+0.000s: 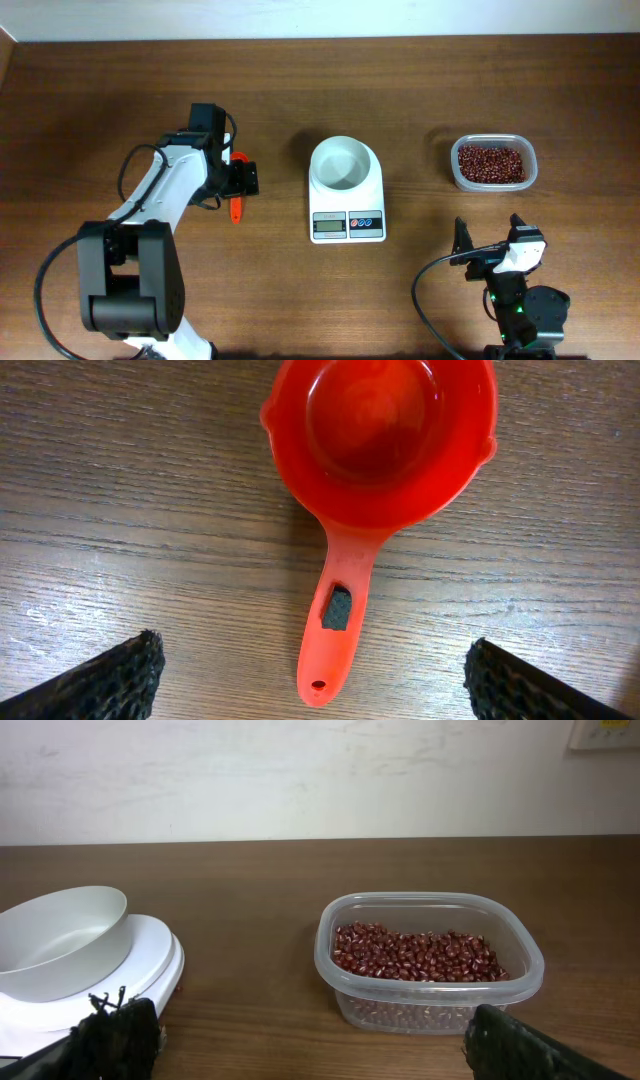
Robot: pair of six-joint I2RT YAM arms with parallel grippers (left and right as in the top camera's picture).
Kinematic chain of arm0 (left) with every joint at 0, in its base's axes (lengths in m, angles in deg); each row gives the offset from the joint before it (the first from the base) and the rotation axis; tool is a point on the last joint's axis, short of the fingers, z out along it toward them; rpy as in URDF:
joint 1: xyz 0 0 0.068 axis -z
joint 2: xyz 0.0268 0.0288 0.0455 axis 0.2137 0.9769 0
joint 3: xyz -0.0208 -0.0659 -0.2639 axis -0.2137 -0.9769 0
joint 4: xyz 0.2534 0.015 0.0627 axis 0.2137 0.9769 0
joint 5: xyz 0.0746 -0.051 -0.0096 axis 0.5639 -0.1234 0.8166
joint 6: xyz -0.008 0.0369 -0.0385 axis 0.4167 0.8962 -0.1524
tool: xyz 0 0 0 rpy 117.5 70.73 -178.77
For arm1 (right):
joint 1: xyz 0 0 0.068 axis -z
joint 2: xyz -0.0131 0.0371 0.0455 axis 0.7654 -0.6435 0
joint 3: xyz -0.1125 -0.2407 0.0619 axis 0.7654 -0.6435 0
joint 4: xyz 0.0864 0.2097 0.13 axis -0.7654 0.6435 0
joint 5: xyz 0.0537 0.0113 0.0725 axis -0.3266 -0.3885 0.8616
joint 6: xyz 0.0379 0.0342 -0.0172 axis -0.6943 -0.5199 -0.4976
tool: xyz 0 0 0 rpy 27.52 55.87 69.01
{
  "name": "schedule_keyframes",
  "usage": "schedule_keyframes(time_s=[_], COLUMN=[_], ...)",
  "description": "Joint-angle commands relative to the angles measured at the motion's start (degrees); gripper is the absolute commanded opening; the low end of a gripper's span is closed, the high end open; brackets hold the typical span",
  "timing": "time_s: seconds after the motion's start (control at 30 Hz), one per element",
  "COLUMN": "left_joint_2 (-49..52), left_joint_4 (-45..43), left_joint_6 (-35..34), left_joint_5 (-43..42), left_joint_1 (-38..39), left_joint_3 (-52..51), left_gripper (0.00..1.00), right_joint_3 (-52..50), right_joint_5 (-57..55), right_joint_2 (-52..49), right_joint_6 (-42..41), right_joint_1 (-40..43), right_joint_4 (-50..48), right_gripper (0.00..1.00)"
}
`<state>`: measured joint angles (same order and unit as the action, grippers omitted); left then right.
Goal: Scoop item into bowl and weigh 50g on scale
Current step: 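Lower the left gripper and close it on the scoop handle, then lift the red scoop with the left gripper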
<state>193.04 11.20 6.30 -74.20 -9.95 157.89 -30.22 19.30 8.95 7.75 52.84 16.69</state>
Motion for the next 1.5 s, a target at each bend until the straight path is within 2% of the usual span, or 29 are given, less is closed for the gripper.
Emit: schedule_keyframes(time_s=[0.0, 1.07, 1.23, 1.27, 1.3, 1.37, 1.47], left_joint_2=[0.4, 0.4, 0.4, 0.4, 0.4, 0.2, -0.3], left_joint_4=[-0.1, -0.1, -0.9, -1.5, -1.6, 0.3, 12.3], left_joint_6=[-0.3, -0.3, -0.3, -0.3, -0.3, -0.3, -0.3], left_joint_5=[0.4, 0.4, -5.9, -5.7, -5.6, -5.6, -5.9], left_joint_1=[0.0, 0.0, 0.0, 0.0, -0.1, -0.5, -1.3], left_joint_3=[0.4, 0.4, 0.4, 0.5, 0.5, 4.5, 17.8], left_gripper=[0.99, 0.99, 0.99, 0.35, 0.0, 0.0, 0.0], right_joint_3=[-0.3, -0.3, -0.3, -0.3, -0.3, -0.3, -0.3], right_joint_5=[0.0, 0.0, -0.1, 0.0, 0.0, -0.1, 0.0], right_joint_2=[0.3, 0.3, 0.3, 0.3, 0.3, 0.3, 0.3], right_joint_6=[-0.4, -0.4, -0.4, -0.4, -0.4, -0.4, -0.4], right_joint_1=[-0.3, -0.3, -0.3, -0.3, -0.3, -0.3, -0.3], right_joint_4=[0.3, 0.3, 0.3, 0.3, 0.3, 0.3, 0.3], right_gripper=[0.99, 0.99, 0.99, 0.99, 0.99, 0.99, 0.99])
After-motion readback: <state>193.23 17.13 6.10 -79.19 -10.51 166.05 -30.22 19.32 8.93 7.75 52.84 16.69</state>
